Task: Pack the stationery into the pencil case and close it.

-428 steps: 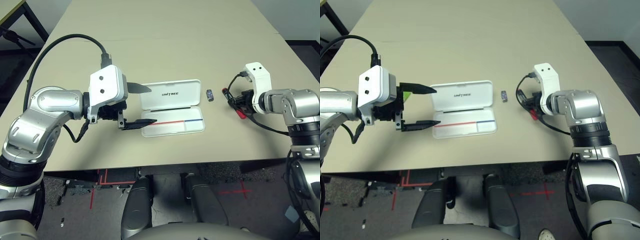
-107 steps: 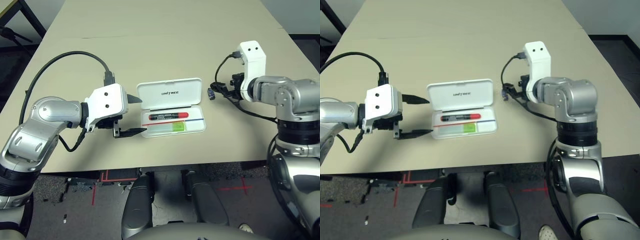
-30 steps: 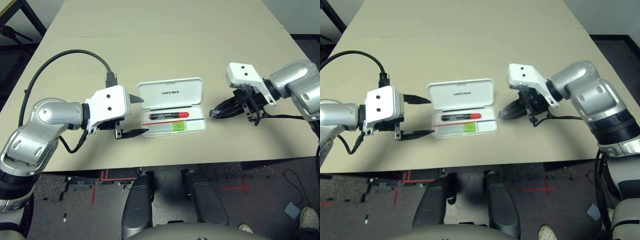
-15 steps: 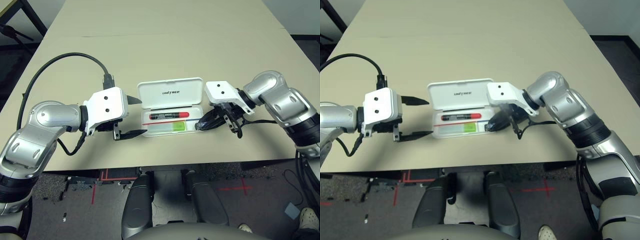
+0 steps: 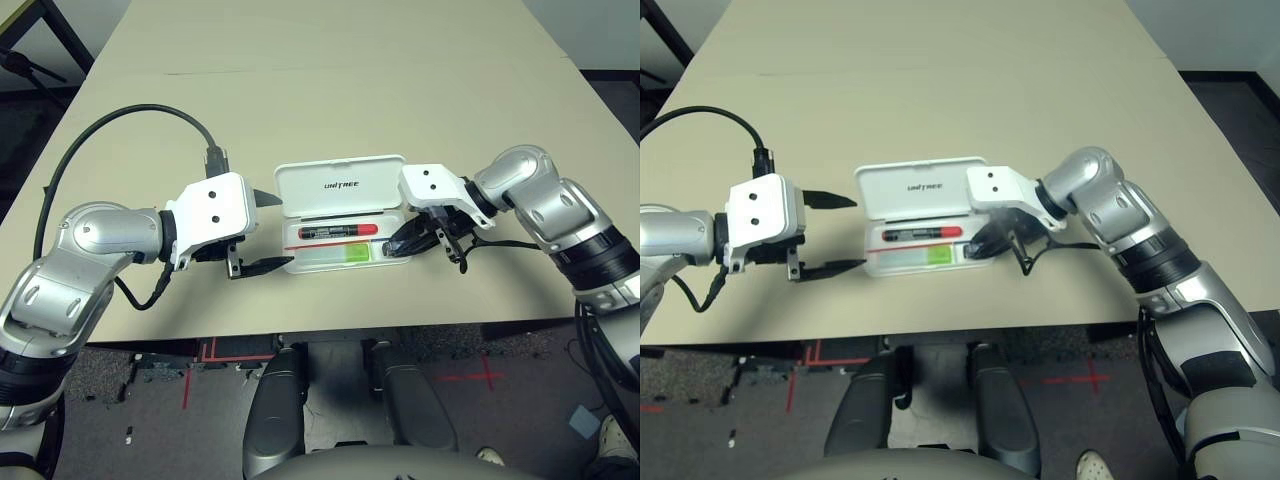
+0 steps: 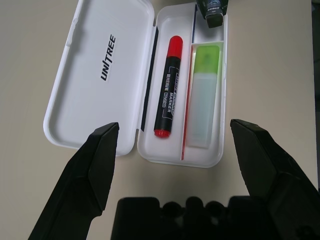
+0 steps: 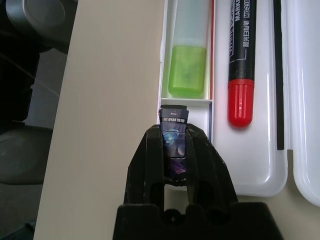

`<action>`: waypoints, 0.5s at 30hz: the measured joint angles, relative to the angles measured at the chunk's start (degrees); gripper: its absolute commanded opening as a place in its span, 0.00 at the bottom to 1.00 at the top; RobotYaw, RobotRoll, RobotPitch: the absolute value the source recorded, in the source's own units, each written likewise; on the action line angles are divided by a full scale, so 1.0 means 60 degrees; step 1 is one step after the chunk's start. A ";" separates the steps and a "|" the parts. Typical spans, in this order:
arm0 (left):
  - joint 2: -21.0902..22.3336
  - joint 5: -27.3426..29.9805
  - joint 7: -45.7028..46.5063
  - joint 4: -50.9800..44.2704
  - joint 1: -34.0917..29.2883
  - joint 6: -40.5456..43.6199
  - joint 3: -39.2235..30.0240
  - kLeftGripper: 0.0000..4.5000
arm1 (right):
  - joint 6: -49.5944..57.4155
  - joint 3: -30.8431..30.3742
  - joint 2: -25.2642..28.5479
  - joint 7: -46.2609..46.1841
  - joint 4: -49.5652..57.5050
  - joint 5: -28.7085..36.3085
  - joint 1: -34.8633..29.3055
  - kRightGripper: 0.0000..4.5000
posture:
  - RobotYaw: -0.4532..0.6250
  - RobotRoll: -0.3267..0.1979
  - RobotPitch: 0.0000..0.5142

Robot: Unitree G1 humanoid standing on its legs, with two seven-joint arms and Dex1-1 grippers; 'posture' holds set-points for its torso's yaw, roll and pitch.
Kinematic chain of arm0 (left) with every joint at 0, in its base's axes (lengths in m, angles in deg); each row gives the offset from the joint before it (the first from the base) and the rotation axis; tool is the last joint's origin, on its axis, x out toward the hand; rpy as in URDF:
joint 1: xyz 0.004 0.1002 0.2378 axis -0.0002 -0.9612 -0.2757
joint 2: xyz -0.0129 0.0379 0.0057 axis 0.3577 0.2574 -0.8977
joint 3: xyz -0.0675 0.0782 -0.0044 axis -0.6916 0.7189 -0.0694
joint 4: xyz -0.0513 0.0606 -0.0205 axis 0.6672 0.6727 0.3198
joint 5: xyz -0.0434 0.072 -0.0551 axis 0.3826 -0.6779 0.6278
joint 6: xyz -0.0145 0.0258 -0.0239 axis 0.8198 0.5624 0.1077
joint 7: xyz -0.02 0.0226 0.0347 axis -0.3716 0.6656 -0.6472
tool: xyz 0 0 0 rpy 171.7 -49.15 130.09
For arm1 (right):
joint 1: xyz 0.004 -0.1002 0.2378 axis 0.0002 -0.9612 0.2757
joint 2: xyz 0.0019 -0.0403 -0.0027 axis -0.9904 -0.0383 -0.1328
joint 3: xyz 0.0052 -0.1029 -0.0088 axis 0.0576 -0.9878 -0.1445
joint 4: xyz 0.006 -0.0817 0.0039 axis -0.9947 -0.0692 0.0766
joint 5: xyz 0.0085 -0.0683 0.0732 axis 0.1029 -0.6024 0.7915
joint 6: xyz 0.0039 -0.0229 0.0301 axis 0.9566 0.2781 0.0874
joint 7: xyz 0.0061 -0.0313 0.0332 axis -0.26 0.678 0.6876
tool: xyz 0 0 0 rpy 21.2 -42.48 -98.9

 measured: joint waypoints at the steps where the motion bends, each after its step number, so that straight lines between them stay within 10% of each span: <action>1: 0.0000 0.0000 0.0010 0.0000 0.0003 0.0001 0.0003 1.00 | 0.0016 0.0002 -0.0067 -0.0104 0.0000 0.0000 -0.0027 0.38 | 0.53 0.62 0.38; 8: 0.0000 -0.0005 0.0014 -0.0001 0.0017 0.0005 0.0048 1.00 | 0.0460 0.0185 -0.0054 -0.0248 0.0001 0.0150 -0.0049 0.99 | 0.52 0.62 0.38; 15: 0.0005 -0.0005 0.0013 0.0003 -0.0051 0.0004 0.0049 1.00 | 0.1299 0.1243 0.0861 0.0093 0.0062 0.0918 0.0280 1.00 | 0.52 0.62 0.38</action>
